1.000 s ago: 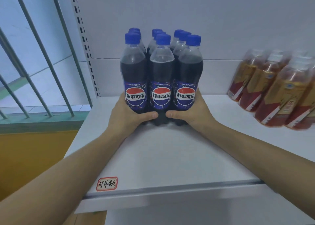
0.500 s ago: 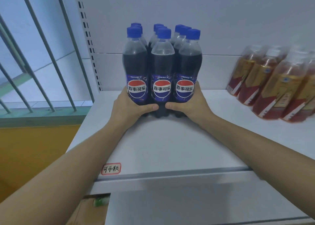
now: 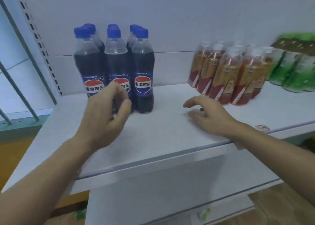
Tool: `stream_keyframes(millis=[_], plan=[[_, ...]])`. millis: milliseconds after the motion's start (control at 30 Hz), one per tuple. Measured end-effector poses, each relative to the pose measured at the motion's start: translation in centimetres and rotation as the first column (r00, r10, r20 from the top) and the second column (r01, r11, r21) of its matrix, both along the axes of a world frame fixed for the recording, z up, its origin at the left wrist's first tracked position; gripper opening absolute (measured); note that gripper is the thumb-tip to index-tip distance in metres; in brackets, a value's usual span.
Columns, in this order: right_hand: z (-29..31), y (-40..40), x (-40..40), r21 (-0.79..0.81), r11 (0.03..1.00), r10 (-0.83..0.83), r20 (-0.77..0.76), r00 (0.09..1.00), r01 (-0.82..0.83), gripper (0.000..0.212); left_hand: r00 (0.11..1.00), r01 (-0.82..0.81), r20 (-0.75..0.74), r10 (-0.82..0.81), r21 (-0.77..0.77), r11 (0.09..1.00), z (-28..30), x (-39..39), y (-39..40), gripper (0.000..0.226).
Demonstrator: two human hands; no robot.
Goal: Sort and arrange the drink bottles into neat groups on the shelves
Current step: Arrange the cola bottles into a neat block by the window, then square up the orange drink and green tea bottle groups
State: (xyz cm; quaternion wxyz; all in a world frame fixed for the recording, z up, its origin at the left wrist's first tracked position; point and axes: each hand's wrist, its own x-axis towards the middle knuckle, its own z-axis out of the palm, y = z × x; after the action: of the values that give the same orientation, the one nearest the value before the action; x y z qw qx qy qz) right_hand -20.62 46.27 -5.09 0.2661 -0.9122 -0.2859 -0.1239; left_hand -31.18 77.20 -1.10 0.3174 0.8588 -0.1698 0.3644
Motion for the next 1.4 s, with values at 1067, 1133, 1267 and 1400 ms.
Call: stream_keyframes(millis=[1067, 1133, 1267, 1400], plan=[[-1.9, -20.5, 14.8, 0.805, 0.592, 0.262, -0.145, 0.954, -0.040, 0.145, 0.931, 0.114, -0.229, -0.285, -0.558, 0.822, -3.8, 19.9, -30.4, 0.103], [-1.9, -20.3, 15.6, 0.807, 0.590, 0.242, -0.157, 0.958, -0.016, 0.149, 0.933, 0.107, -0.234, -0.273, -0.544, 0.832, -4.1, 20.0, -30.3, 0.098], [-2.3, -20.1, 16.5, 0.803, 0.596, 0.210, -0.137, 0.968, -0.016, 0.144, 0.944, 0.046, -0.256, -0.207, -0.519, 0.853, -4.5, 20.4, -30.2, 0.095], [-2.2, -19.6, 16.6, 0.780, 0.623, 0.100, -0.140, 0.985, 0.048, 0.138, 0.951, -0.032, -0.286, -0.116, -0.466, 0.884, -4.8, 20.5, -30.1, 0.092]])
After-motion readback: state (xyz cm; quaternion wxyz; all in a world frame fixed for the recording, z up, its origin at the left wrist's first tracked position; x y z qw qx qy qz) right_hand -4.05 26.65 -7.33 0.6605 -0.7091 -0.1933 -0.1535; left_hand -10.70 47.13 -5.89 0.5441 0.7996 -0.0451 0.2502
